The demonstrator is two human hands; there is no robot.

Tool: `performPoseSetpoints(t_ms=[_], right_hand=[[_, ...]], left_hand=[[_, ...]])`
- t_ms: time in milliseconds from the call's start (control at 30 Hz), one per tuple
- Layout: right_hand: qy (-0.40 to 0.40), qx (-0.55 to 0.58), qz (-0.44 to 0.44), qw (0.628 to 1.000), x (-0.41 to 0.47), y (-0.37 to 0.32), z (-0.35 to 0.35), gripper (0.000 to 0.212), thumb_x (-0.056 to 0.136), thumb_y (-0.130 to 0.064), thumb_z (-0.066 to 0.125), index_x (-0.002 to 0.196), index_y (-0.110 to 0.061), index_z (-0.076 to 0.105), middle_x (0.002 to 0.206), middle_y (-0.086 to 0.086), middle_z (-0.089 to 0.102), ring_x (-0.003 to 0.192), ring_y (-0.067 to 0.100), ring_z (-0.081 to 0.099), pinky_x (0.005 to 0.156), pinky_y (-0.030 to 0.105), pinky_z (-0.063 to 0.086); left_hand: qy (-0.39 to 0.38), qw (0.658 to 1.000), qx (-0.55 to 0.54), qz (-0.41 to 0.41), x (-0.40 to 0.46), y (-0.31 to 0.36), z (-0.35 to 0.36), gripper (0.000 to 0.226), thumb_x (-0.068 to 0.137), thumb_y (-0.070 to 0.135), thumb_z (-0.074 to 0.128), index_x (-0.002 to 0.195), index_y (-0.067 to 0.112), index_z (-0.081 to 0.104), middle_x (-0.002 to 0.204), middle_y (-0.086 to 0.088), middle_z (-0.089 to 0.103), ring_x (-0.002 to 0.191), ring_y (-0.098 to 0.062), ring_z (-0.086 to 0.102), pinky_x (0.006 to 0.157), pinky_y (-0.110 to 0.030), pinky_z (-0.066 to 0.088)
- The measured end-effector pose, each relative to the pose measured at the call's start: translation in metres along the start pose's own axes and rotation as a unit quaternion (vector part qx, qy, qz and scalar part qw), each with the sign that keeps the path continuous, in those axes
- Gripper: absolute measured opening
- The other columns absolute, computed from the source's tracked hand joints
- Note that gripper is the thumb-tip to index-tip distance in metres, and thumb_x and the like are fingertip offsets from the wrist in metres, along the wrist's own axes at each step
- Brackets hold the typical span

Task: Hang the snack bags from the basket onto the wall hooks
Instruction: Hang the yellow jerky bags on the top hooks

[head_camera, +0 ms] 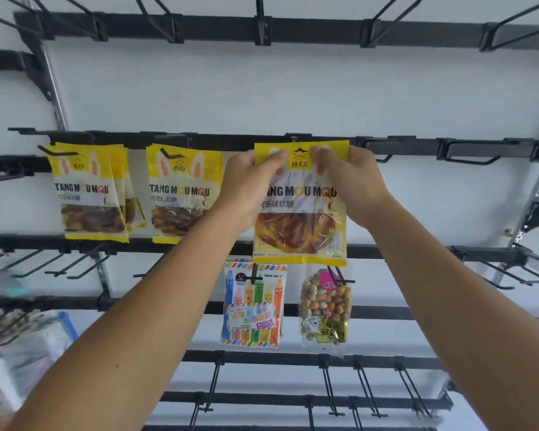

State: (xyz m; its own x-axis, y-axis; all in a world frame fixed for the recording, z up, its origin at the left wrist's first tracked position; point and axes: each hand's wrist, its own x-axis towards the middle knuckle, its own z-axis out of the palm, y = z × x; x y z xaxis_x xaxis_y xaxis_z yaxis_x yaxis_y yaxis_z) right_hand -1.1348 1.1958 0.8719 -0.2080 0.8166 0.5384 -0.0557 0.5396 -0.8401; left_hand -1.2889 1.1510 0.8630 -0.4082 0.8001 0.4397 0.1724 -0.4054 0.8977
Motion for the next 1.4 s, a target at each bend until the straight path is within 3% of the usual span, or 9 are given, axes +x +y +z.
performPoseSetpoints(t_ms=[233, 433, 567, 700, 800, 900, 1067, 1233, 1400], right_hand=[[-0.018, 0.000, 0.028, 0.999, 0.006, 0.007, 0.005, 0.024, 0.087, -0.027, 0.067, 0.076, -0.006, 0.068, 0.082, 0.022, 0.068, 0.076, 0.039, 0.066, 0.079, 0.060, 0.055], [0.007, -0.058, 0.038, 0.998, 0.014, 0.021, 0.006, 0.036, 0.087, -0.034, 0.068, 0.079, 0.001, 0.068, 0.094, 0.029, 0.069, 0.080, 0.043, 0.068, 0.078, 0.061, 0.055], [0.038, -0.124, 0.045, 0.991, 0.021, 0.026, 0.008, 0.037, 0.087, -0.045, 0.069, 0.063, -0.017, 0.067, 0.081, 0.022, 0.070, 0.066, 0.024, 0.059, 0.067, 0.047, 0.055], [0.073, -0.191, 0.036, 0.978, 0.027, 0.033, 0.010, 0.037, 0.091, -0.048, 0.064, 0.071, -0.018, 0.067, 0.066, 0.001, 0.062, 0.057, 0.015, 0.054, 0.052, 0.024, 0.042], [0.112, -0.231, 0.019, 0.966, 0.032, 0.039, 0.014, 0.041, 0.092, -0.050, 0.061, 0.092, -0.010, 0.068, 0.078, 0.003, 0.066, 0.063, 0.013, 0.056, 0.049, 0.023, 0.038], [0.142, -0.244, 0.011, 0.959, 0.035, 0.043, 0.017, 0.040, 0.094, -0.048, 0.061, 0.108, -0.010, 0.059, 0.095, 0.005, 0.065, 0.077, 0.016, 0.059, 0.054, 0.022, 0.037], [0.148, -0.254, 0.024, 0.955, 0.028, 0.048, 0.022, 0.045, 0.094, -0.044, 0.063, 0.123, -0.012, 0.050, 0.113, 0.006, 0.061, 0.097, 0.023, 0.060, 0.077, 0.035, 0.048], [0.143, -0.280, 0.033, 0.949, 0.006, 0.052, 0.018, 0.053, 0.095, -0.041, 0.063, 0.136, -0.014, 0.043, 0.131, 0.006, 0.055, 0.112, 0.022, 0.058, 0.084, 0.031, 0.045], [0.125, -0.364, -0.022, 0.923, -0.033, 0.048, 0.013, 0.049, 0.097, -0.033, 0.057, 0.140, -0.016, 0.041, 0.142, 0.003, 0.046, 0.127, 0.023, 0.048, 0.084, 0.033, 0.044]], left_hand=[[0.004, 1.000, 0.009, -0.007, 0.003, -0.005, -0.006, 0.017, 0.093, 0.029, 0.069, 0.087, 0.014, 0.074, 0.088, -0.001, 0.075, 0.082, -0.008, 0.068, 0.071, -0.027, 0.049], [0.002, 0.999, 0.038, -0.011, 0.012, -0.016, 0.000, 0.016, 0.095, 0.029, 0.067, 0.082, 0.021, 0.071, 0.086, 0.006, 0.073, 0.081, -0.003, 0.065, 0.065, -0.020, 0.043], [0.037, 0.997, 0.073, 0.000, 0.022, -0.021, 0.003, 0.025, 0.093, 0.032, 0.069, 0.090, 0.009, 0.076, 0.091, -0.005, 0.077, 0.080, -0.015, 0.067, 0.066, -0.024, 0.047], [0.067, 0.990, 0.120, 0.023, 0.032, -0.025, 0.003, 0.027, 0.093, 0.033, 0.069, 0.072, 0.015, 0.074, 0.080, -0.007, 0.075, 0.069, -0.018, 0.063, 0.060, -0.026, 0.046], [0.077, 0.985, 0.153, 0.031, 0.038, -0.029, 0.002, 0.028, 0.093, 0.032, 0.070, 0.065, 0.025, 0.069, 0.080, 0.000, 0.074, 0.079, -0.018, 0.067, 0.071, -0.032, 0.051], [0.097, 0.981, 0.164, 0.030, 0.042, -0.036, -0.001, 0.014, 0.092, 0.027, 0.071, 0.083, 0.019, 0.063, 0.087, 0.002, 0.067, 0.089, -0.019, 0.066, 0.079, -0.034, 0.052], [0.100, 0.975, 0.195, 0.031, 0.042, -0.045, -0.009, 0.019, 0.094, 0.026, 0.068, 0.106, 0.012, 0.062, 0.098, 0.003, 0.062, 0.096, -0.018, 0.062, 0.077, -0.025, 0.043], [0.084, 0.967, 0.234, 0.050, 0.024, -0.045, -0.011, 0.031, 0.095, 0.026, 0.067, 0.119, 0.011, 0.055, 0.102, 0.004, 0.060, 0.090, -0.016, 0.058, 0.076, -0.027, 0.043], [0.074, 0.945, 0.304, 0.094, -0.018, -0.043, -0.017, 0.034, 0.097, 0.023, 0.062, 0.126, 0.010, 0.052, 0.124, -0.006, 0.059, 0.110, -0.021, 0.059, 0.083, -0.027, 0.045]])
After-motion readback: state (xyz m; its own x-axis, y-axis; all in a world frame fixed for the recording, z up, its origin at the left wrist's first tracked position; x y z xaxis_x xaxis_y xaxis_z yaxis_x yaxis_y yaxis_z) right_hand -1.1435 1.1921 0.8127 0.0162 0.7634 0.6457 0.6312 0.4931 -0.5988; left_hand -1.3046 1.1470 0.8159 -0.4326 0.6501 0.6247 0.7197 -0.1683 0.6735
